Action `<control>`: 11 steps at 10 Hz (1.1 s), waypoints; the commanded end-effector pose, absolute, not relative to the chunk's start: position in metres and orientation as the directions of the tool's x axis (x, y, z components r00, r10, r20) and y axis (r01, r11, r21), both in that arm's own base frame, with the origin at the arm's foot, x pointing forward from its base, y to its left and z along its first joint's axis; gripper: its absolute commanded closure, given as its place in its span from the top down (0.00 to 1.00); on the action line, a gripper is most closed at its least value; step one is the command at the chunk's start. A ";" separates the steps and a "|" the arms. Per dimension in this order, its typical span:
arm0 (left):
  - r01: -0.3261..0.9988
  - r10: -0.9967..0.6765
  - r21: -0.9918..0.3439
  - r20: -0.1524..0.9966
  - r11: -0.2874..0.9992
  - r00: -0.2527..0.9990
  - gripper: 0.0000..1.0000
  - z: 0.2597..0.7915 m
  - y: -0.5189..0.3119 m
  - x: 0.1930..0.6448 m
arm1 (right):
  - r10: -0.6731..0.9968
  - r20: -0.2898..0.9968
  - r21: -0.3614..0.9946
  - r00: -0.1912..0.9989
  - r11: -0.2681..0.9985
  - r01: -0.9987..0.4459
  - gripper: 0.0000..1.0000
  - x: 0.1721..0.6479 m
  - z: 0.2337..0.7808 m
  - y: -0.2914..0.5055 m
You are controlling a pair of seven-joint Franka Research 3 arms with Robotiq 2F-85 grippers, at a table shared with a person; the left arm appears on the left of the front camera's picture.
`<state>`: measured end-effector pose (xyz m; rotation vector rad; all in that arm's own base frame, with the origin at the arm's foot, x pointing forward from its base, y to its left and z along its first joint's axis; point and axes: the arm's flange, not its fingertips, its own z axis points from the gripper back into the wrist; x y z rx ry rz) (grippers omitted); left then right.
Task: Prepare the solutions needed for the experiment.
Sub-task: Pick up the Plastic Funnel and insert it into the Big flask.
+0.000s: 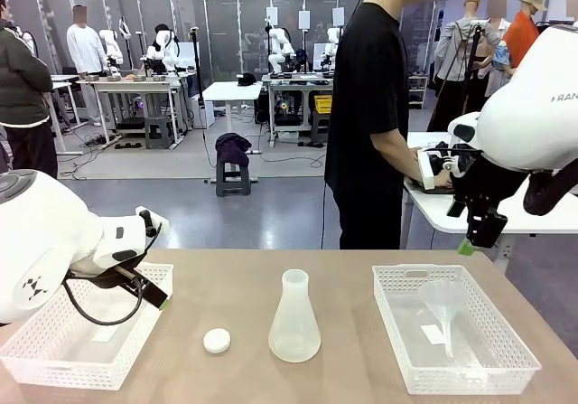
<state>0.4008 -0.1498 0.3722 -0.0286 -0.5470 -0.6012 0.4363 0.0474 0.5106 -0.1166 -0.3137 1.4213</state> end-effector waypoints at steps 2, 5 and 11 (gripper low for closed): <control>0.684 -0.561 -0.073 0.512 0.726 0.650 1.00 0.396 -0.146 0.387 | 0.963 0.182 -0.276 0.197 0.243 -0.930 1.00 0.423 0.498 0.059; 0.675 -0.487 -0.224 0.540 0.703 0.686 1.00 0.468 -0.113 0.354 | 0.812 0.393 -0.098 0.431 0.503 -0.859 1.00 0.396 0.499 0.068; 0.480 0.066 -0.776 0.550 0.408 0.833 1.00 0.484 -0.051 0.356 | 0.227 0.671 0.633 0.706 0.322 -0.704 1.00 0.376 0.500 0.065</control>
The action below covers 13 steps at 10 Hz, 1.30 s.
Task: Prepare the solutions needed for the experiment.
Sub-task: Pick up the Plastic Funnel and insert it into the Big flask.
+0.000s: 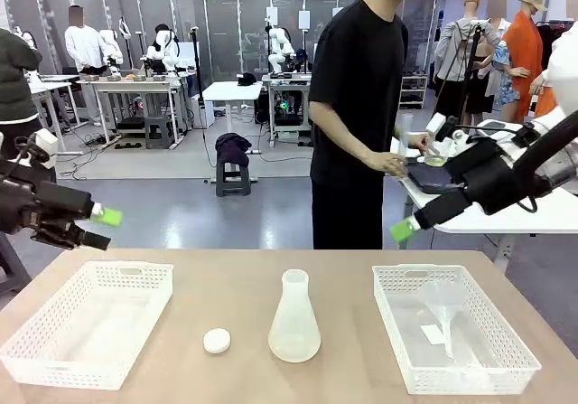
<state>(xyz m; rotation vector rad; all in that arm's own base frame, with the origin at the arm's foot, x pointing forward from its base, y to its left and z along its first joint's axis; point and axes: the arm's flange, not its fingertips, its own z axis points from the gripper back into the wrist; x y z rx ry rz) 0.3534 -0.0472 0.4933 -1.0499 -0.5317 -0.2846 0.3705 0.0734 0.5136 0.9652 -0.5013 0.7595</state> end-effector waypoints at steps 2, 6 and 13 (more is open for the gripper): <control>0.448 0.117 -0.843 0.498 0.297 0.859 1.00 0.480 -0.048 0.352 | 0.155 0.611 0.719 0.776 0.302 -0.626 1.00 0.380 0.495 0.063; 0.433 0.145 -0.853 0.487 0.290 0.861 1.00 0.487 -0.046 0.353 | 0.141 0.611 0.726 0.779 0.293 -0.622 1.00 0.383 0.489 0.056; 0.433 0.145 -0.853 0.487 0.290 0.861 1.00 0.487 -0.046 0.353 | 0.439 0.635 0.442 0.635 0.468 -0.765 1.00 0.398 0.505 0.045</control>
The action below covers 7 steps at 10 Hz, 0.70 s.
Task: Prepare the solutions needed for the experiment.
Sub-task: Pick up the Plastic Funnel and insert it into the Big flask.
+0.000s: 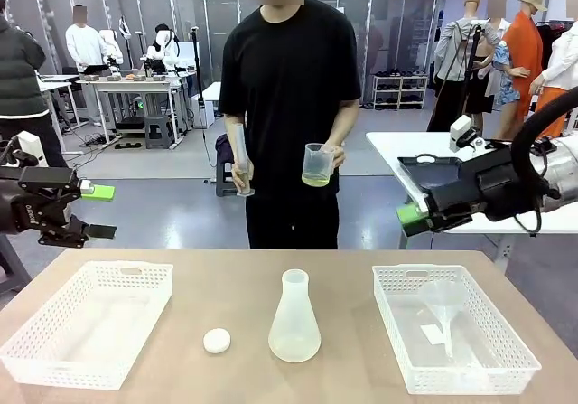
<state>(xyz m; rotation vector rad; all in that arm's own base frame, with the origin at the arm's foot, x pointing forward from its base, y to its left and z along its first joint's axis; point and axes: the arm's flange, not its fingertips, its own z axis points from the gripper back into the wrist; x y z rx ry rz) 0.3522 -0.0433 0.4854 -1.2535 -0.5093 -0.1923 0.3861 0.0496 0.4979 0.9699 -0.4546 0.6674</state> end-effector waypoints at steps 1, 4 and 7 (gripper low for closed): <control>0.433 0.145 -0.853 0.487 0.290 0.861 1.00 0.487 -0.046 0.353 | 0.611 0.571 0.296 0.549 0.471 -0.831 1.00 0.413 0.509 0.039; 0.433 0.145 -0.853 0.487 0.290 0.861 1.00 0.487 -0.046 0.353 | 0.891 0.301 0.068 0.341 0.337 -0.939 1.00 0.449 0.521 0.022; 0.433 0.145 -0.853 0.487 0.290 0.861 1.00 0.487 -0.046 0.353 | 0.976 0.135 0.002 0.168 0.169 -0.986 1.00 0.489 0.513 0.004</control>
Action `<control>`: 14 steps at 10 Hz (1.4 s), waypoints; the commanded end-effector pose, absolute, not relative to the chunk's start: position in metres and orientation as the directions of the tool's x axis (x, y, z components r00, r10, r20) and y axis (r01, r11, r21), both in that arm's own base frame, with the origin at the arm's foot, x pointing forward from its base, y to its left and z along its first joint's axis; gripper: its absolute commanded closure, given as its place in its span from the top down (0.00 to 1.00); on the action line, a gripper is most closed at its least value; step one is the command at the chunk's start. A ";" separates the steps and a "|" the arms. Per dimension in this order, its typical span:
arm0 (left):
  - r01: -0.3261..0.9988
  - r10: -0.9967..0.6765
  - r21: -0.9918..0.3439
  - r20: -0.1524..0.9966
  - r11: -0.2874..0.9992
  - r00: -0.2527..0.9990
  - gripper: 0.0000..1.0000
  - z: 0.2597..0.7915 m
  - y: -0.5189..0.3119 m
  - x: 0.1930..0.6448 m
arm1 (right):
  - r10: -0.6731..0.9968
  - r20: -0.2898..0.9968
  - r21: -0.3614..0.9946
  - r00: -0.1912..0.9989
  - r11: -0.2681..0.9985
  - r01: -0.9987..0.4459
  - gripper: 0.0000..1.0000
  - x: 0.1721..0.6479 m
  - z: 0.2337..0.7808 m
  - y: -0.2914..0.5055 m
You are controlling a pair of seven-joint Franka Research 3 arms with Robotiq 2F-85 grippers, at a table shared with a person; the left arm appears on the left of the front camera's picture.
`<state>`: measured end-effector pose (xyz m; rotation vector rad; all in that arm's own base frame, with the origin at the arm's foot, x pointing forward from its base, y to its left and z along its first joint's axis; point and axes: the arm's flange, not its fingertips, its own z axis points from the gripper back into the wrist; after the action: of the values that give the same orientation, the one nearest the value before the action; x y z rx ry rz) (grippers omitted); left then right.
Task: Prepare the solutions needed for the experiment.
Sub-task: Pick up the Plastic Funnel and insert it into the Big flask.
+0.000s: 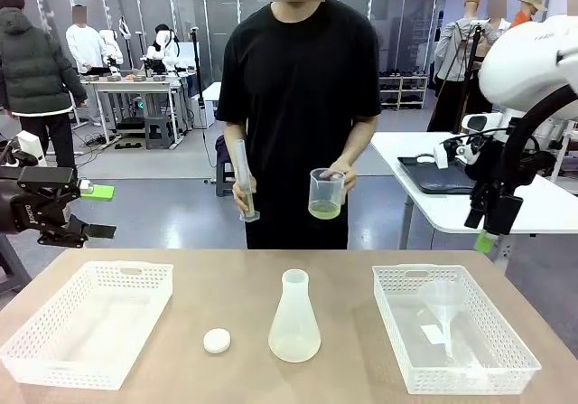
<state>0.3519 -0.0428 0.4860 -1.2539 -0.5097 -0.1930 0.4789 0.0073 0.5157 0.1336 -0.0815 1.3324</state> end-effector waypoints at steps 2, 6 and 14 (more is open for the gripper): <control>0.433 0.145 -0.853 0.487 0.290 0.861 1.00 0.487 -0.046 0.353 | 0.982 0.096 -0.010 0.162 0.164 -0.986 1.00 0.497 0.505 0.006; 0.433 0.145 -0.853 0.487 0.290 0.861 1.00 0.487 -0.046 0.353 | 0.976 0.105 0.026 0.192 0.190 -0.981 1.00 0.489 0.511 0.006; 0.433 0.145 -0.853 0.487 0.290 0.861 1.00 0.487 -0.046 0.353 | 0.989 0.145 0.105 0.025 0.010 -0.994 1.00 0.534 0.459 -0.001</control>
<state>0.3518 -0.0428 0.4862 -1.2550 -0.5095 -0.1935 0.5198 0.0043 0.4607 0.1572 -0.0163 1.5189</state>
